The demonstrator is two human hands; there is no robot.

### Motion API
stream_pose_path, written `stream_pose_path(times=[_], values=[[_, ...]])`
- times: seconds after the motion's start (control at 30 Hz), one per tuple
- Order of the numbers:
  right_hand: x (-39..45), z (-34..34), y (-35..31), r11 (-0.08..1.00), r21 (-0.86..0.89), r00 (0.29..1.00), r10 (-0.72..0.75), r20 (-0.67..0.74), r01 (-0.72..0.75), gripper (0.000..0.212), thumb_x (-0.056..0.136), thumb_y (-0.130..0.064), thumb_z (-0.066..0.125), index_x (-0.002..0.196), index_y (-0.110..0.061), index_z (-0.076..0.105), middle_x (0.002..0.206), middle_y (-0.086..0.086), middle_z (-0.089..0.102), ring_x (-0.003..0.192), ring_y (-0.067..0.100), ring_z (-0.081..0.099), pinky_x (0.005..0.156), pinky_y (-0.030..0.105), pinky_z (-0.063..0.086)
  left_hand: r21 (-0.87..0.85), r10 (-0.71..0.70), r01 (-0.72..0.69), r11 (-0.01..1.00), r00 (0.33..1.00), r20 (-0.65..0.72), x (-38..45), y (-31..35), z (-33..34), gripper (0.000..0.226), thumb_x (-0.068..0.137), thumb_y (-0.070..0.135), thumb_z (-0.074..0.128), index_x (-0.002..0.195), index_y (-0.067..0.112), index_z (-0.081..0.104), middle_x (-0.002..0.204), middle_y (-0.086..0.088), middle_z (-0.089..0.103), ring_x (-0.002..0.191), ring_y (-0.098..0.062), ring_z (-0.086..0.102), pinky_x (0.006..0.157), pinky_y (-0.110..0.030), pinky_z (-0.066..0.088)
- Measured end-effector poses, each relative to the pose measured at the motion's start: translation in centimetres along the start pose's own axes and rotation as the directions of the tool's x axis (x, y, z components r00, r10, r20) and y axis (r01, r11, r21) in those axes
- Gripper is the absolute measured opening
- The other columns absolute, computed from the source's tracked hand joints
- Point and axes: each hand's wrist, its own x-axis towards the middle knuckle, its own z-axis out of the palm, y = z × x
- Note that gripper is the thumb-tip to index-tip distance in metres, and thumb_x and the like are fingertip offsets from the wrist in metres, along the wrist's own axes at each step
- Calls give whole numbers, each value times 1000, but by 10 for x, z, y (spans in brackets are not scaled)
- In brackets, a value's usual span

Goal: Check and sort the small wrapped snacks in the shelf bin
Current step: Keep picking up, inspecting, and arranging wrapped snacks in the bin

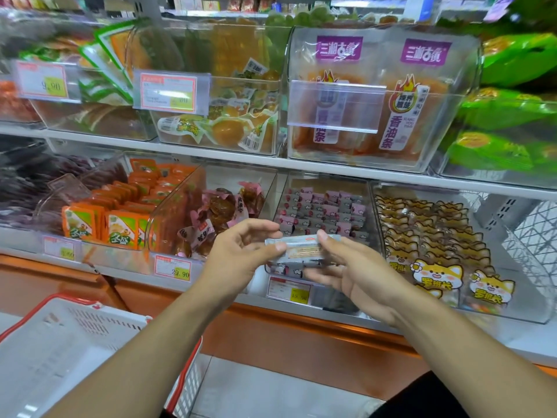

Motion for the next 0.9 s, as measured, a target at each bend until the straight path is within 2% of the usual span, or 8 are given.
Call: stream_pose_path(times=[0.1,0.2,0.3,0.37,0.53,0.67,0.77,0.9], values=[[0,-1,0,1000,11,1000,22,21,-22,29,96,-11,65,123,-3,63,117,21,71,95,30,73,90,38,60,-7,31,-31,999,999,20,1,-1,0,38,75,-4,81,107,13,71,109,-3,76,103,-17,73,81,-24,58],[-2,-2,0,999,17,999,-37,21,37,32,93,3,64,124,-4,59,116,21,72,86,28,71,88,37,61,-70,-58,61,996,997,44,1,-2,1,45,72,16,83,115,14,69,116,-2,74,105,-17,72,84,-28,59],[-3,-2,0,994,-51,995,-101,13,102,38,88,10,66,121,-8,61,112,13,74,88,25,73,88,34,60,-157,-213,216,964,976,34,1,-2,5,44,76,29,79,114,7,69,110,-11,76,91,-26,75,77,-30,62],[-4,-2,0,984,-121,991,-132,-2,131,39,87,12,67,116,-13,65,110,9,75,89,23,73,92,39,55,-163,-255,253,954,967,12,2,-4,6,32,85,22,76,111,3,70,105,-16,76,83,-26,75,72,-27,62],[-4,-1,-2,990,-70,990,-129,-52,125,46,81,11,73,118,-16,65,112,12,74,105,31,72,101,44,53,-217,-187,175,960,982,-36,5,-6,6,32,79,7,78,109,2,67,99,-18,77,85,-28,75,73,-26,63],[4,-3,-2,989,51,986,-135,-102,141,43,84,6,72,120,-11,58,106,12,77,98,26,74,90,35,60,-151,-125,119,981,992,-33,7,-11,11,38,79,8,80,114,10,66,105,-13,77,89,-28,76,78,-28,62],[19,-7,-9,969,-33,929,-245,-278,245,37,84,-1,74,115,-12,58,107,6,76,100,22,73,93,39,58,31,-61,61,998,998,-21,12,-17,19,46,84,9,80,124,23,62,119,0,73,97,-18,75,80,-27,60],[66,-19,-30,797,-535,732,-538,-418,280,28,84,-11,78,104,-26,65,102,-4,73,97,18,68,88,40,57,549,135,-162,820,987,90,19,-25,35,55,88,29,76,138,31,53,141,13,55,124,-3,56,107,-28,46]])
